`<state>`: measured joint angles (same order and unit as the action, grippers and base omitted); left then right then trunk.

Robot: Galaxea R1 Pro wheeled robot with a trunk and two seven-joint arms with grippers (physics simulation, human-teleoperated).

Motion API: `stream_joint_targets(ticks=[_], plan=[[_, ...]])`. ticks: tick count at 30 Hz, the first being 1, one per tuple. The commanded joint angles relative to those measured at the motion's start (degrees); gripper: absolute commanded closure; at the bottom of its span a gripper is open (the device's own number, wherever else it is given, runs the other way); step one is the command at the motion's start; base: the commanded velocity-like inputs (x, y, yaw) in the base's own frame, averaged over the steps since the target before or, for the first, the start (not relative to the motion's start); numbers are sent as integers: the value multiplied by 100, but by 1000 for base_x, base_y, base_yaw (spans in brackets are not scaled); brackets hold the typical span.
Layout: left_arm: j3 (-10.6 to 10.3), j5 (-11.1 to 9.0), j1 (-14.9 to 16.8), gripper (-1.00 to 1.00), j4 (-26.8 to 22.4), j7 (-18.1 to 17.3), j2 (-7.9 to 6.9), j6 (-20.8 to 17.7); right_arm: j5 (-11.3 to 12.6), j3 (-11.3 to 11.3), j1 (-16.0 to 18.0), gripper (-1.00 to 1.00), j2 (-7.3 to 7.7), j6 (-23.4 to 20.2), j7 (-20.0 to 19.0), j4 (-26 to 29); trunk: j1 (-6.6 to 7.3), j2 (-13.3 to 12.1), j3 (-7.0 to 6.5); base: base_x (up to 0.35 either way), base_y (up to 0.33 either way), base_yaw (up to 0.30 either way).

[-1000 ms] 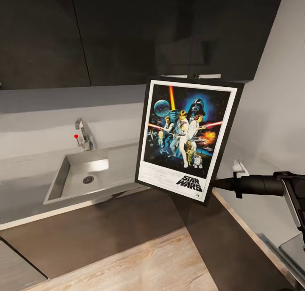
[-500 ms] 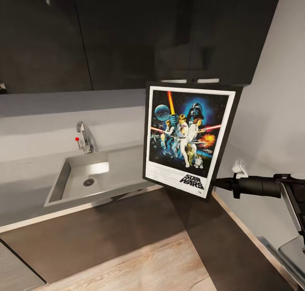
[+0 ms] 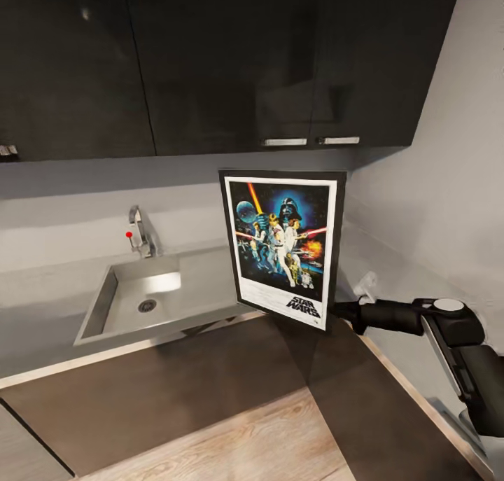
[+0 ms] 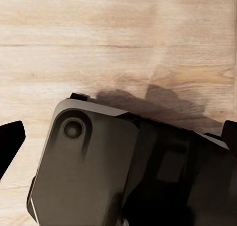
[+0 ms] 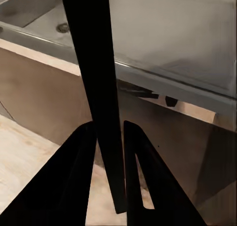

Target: Pick up the poster from the kitchen countertop and hang it on one of the wall nails in the kitchen.

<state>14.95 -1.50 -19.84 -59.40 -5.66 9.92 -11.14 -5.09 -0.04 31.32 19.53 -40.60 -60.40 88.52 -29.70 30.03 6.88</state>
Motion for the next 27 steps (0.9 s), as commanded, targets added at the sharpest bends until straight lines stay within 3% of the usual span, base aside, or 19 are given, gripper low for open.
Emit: stream_joint_targets(ticks=[1, 3, 9, 19, 23, 27], plan=[[20, -13, -1, -100, -8, -40, 7, -24, -51, 62, -7, 100, -26, 11, 147, 7, -3, 10, 3, 0, 0, 42], [18, -10, -2, -100, 6, -38, 7, -4, -70, 127, -22, 100, -57, 46, 364, 7, -3, 10, -3, 0, 0, 18], [17, -13, -3, -100, 138, -39, 7, 21, -72, 150, -29, 100, -70, 56, 391, 7, -3, 10, -17, 0, 37, -18], [24, -25, -1, -100, 169, -32, 7, 24, -63, 134, -30, 100, -64, 69, 366, 7, -3, 10, -98, 0, 265, -126], [32, -33, 3, -100, 118, -20, 7, 35, -62, -86, -30, 100, -64, 70, 183, 7, -3, 10, -136, 0, 119, -87], [43, -41, -1, -100, 114, -16, 7, 27, -62, -169, -30, 100, -64, 70, 140, 7, -3, 10, -174, 0, 27, -78]])
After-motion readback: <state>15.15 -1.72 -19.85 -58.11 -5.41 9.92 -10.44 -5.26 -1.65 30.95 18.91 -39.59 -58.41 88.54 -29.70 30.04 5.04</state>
